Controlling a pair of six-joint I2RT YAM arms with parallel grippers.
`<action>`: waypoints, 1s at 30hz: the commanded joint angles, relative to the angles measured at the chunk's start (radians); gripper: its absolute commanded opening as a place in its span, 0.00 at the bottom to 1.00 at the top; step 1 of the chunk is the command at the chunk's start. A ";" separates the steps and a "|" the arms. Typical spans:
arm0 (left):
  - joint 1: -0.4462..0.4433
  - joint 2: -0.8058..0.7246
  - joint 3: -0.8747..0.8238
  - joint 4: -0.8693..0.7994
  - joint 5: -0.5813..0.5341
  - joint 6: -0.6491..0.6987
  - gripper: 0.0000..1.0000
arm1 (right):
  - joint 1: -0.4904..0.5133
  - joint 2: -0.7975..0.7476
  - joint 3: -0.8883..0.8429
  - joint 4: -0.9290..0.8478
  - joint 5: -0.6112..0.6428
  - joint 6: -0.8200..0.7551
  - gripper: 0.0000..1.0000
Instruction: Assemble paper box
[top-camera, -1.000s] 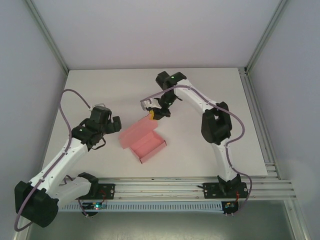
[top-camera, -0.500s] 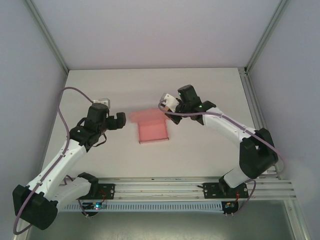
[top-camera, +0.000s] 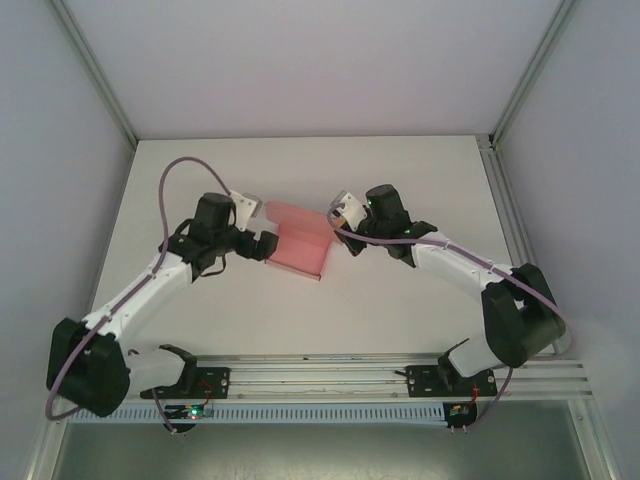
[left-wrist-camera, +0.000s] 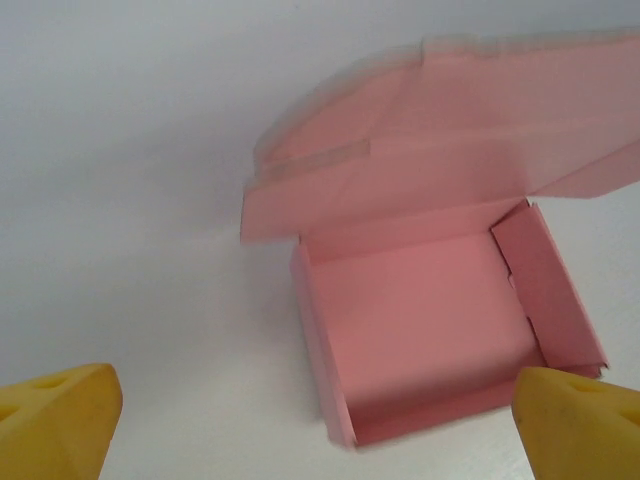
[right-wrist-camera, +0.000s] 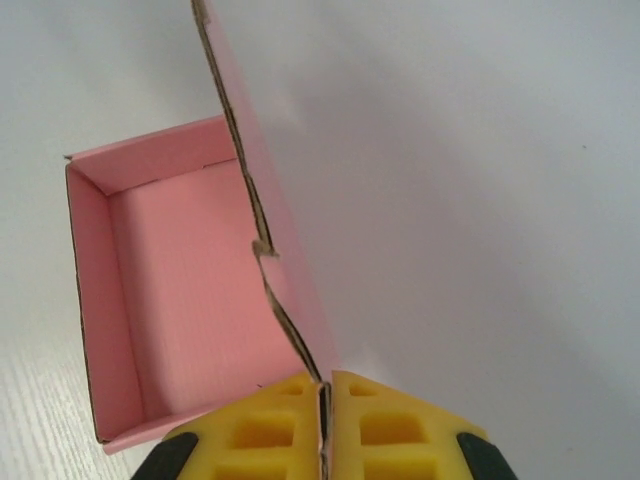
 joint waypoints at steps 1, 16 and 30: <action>0.050 0.056 0.079 -0.048 0.090 0.151 0.94 | -0.017 0.033 0.074 -0.081 -0.145 -0.141 0.00; 0.107 0.267 0.226 -0.223 0.175 0.304 0.59 | -0.043 0.151 0.264 -0.304 -0.212 -0.283 0.00; 0.107 0.302 0.250 -0.161 0.299 0.160 0.00 | -0.003 0.133 0.242 -0.249 -0.021 -0.129 0.11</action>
